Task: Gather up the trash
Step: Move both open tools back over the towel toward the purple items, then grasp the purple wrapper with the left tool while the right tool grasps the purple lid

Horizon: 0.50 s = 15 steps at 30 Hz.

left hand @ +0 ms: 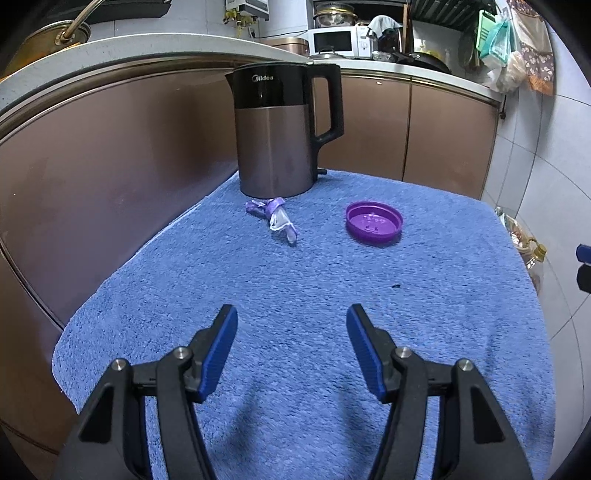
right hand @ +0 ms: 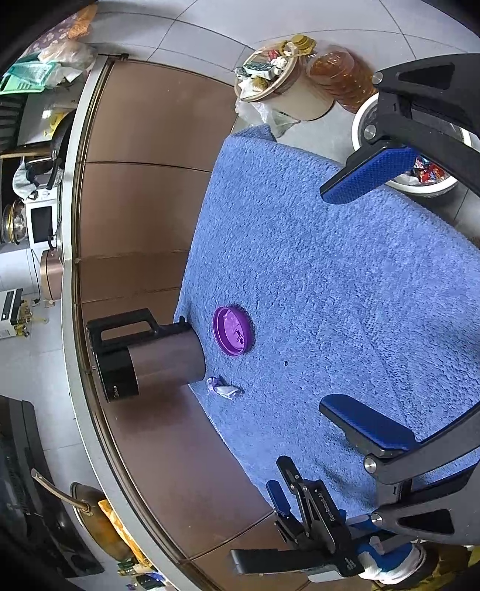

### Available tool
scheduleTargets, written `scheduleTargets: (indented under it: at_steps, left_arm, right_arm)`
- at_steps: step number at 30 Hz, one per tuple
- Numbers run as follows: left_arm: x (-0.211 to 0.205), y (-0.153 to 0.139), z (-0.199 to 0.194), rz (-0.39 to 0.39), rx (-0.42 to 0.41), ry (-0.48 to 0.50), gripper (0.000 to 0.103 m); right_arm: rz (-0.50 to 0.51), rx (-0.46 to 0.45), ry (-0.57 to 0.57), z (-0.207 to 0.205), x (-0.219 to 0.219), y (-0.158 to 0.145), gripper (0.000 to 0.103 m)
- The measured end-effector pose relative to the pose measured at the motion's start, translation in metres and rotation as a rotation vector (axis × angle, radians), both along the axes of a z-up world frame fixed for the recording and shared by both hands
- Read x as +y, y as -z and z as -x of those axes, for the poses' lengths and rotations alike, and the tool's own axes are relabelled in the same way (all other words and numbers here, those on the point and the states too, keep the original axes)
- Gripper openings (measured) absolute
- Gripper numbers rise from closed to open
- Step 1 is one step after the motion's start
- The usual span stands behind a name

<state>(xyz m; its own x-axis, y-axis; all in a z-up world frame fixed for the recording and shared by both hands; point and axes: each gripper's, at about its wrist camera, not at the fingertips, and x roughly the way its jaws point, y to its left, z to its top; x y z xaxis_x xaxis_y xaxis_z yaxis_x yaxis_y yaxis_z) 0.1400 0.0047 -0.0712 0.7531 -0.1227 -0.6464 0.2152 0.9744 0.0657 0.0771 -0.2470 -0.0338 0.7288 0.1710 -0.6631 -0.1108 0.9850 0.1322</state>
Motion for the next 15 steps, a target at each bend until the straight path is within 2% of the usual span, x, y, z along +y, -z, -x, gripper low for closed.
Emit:
scheduleTargets:
  at_steps: [10,15]
  left_arm:
    - [0.004,0.011,-0.032,-0.029,0.030,-0.031,0.060]
    - [0.008,0.014,-0.066,-0.035,0.041,-0.055,0.060]
  right_arm:
    - [0.045,0.010,-0.045,-0.036,0.003,0.002,0.103]
    - [0.052,0.023,-0.071,-0.071,0.005,0.008,0.103]
